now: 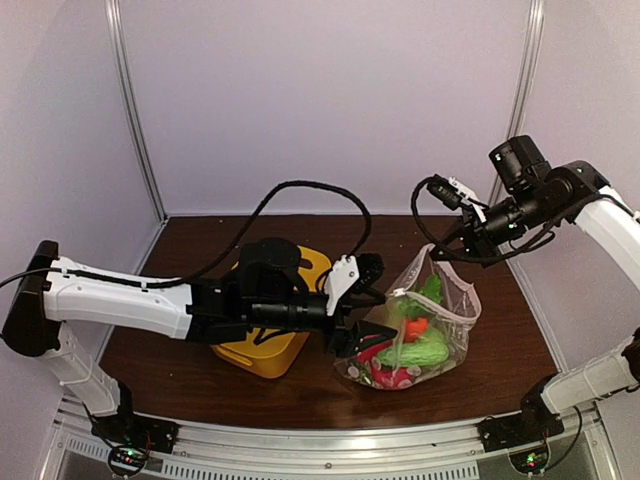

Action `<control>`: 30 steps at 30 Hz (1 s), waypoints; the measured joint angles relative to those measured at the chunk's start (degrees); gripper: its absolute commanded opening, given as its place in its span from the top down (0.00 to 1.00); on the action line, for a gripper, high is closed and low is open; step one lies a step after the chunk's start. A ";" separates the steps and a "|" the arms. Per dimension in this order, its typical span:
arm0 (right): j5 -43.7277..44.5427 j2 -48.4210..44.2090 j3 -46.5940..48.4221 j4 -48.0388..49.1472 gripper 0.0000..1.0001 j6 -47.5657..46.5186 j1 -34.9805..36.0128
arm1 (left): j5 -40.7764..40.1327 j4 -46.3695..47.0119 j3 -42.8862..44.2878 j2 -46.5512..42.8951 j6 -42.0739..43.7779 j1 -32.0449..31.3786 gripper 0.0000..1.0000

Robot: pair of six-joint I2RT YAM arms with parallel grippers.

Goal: Place the food in the zip-top bag and seal the zipper
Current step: Pass from the right arm to the left

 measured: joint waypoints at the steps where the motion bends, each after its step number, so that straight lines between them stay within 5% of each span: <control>1: -0.11 -0.04 -0.31 0.63 1.00 0.35 0.00 | 0.87 1.07 0.24 0.92 -0.26 -0.42 0.41; 8: -0.13 -0.04 -1.03 1.99 1.00 1.40 0.02 | -0.09 6.78 0.44 4.42 -3.15 -0.85 0.64; 21: -0.13 -0.04 -1.20 1.66 1.00 0.24 0.02 | -8.59 12.96 -3.76 2.71 0.94 -0.11 0.55; 30: -0.26 -0.04 -2.08 1.95 1.00 0.24 0.02 | -5.70 12.39 -4.59 -2.99 2.64 3.30 0.67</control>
